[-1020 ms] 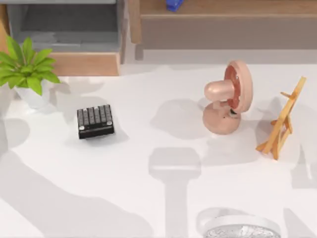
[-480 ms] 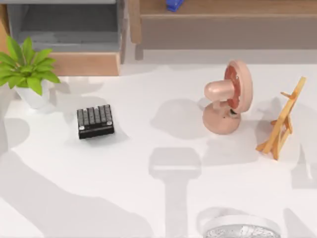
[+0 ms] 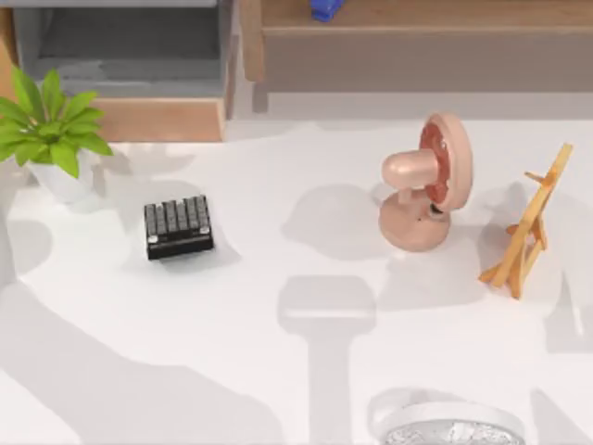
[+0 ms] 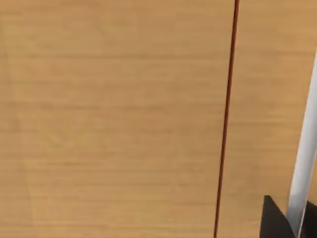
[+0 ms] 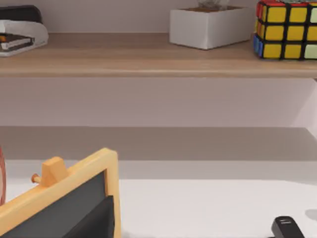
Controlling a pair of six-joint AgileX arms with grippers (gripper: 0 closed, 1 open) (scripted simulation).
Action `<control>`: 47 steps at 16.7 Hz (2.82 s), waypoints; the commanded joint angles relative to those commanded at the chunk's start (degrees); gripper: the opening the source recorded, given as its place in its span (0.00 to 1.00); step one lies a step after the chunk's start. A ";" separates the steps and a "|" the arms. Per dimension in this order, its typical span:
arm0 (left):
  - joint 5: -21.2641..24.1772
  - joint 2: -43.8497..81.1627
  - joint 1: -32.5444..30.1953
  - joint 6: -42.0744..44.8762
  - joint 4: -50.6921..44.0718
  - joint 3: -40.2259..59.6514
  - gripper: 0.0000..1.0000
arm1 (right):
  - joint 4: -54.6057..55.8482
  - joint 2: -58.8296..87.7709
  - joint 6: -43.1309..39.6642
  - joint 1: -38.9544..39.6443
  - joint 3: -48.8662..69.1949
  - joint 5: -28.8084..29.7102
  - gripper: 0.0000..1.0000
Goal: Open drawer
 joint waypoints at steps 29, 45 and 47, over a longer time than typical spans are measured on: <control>9.06 -12.39 9.36 0.19 15.33 -29.53 0.00 | 0.00 0.00 0.00 0.00 0.00 0.00 1.00; 16.20 -17.08 16.55 0.66 22.35 -41.67 0.00 | 0.00 0.00 0.00 0.00 0.00 0.00 1.00; 16.20 -17.08 16.55 0.66 22.35 -41.67 0.08 | 0.00 0.00 0.00 0.00 0.00 0.00 1.00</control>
